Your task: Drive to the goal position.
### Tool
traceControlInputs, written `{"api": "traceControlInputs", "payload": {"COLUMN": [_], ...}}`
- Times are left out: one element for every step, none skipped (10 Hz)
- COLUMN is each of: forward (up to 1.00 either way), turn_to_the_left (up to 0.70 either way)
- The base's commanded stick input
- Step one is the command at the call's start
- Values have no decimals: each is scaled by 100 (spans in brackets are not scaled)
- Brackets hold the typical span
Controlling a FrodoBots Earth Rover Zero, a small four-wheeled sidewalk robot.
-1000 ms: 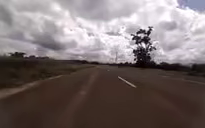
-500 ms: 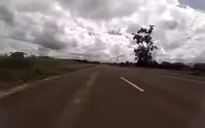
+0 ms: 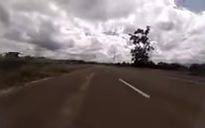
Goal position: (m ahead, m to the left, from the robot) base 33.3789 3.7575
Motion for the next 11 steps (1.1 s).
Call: {"api": "traceControlInputs", "payload": {"forward": [100,100,100,100,100,100,100,100,100,100,100], "turn_to_the_left": [-8,-18,-28,0,0,0,0,0,0,0,-16]}}
